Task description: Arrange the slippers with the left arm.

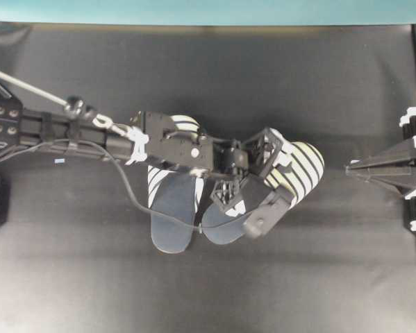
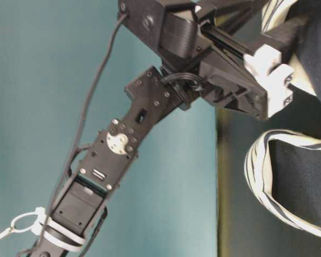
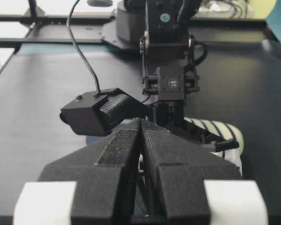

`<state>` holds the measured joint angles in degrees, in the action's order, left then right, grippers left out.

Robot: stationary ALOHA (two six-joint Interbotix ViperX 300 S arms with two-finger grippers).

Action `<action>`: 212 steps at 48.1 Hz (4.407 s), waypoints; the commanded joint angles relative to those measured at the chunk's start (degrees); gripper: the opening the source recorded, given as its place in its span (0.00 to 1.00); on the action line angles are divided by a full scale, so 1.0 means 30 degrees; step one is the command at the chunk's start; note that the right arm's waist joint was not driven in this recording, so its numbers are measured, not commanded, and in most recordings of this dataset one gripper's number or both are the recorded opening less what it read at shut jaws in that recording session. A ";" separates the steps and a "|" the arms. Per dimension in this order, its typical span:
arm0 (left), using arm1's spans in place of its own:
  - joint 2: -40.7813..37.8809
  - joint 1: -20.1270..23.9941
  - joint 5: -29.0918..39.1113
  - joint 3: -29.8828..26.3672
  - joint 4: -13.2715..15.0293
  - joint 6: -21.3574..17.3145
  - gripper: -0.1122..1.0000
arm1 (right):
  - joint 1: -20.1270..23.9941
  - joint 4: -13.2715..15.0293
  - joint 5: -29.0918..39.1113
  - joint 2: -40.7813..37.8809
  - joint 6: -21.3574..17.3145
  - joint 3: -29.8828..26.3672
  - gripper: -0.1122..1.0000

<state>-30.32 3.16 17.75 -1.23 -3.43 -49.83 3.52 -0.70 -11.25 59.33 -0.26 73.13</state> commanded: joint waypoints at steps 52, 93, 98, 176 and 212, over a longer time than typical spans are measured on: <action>0.3428 0.1641 0.9375 -0.1553 -0.0029 1.7549 0.11 | 0.0000 -0.0029 -0.0205 0.0732 0.0088 0.0146 0.11; 0.2871 0.1670 0.9170 -0.1113 -0.0029 1.6846 0.51 | 0.0000 -0.0029 -0.0176 0.0732 0.0088 0.0146 0.11; 0.2900 0.1494 0.9258 -0.1025 -0.0029 1.6816 0.72 | 0.0000 -0.0029 -0.0205 0.0732 0.0088 0.0176 0.11; 1.5850 -0.0674 -0.4307 1.3184 0.0000 1.4619 0.81 | 0.0000 -0.0029 -0.0146 0.1582 0.0059 0.0498 0.11; 2.3203 -0.0674 -0.7646 1.9014 0.0000 1.6084 0.81 | 0.0000 -0.0029 -0.0176 0.1816 0.0059 0.0762 0.11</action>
<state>38.32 1.32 -4.66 55.90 -3.34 -1.85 3.52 -0.70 -11.25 65.04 -0.26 75.76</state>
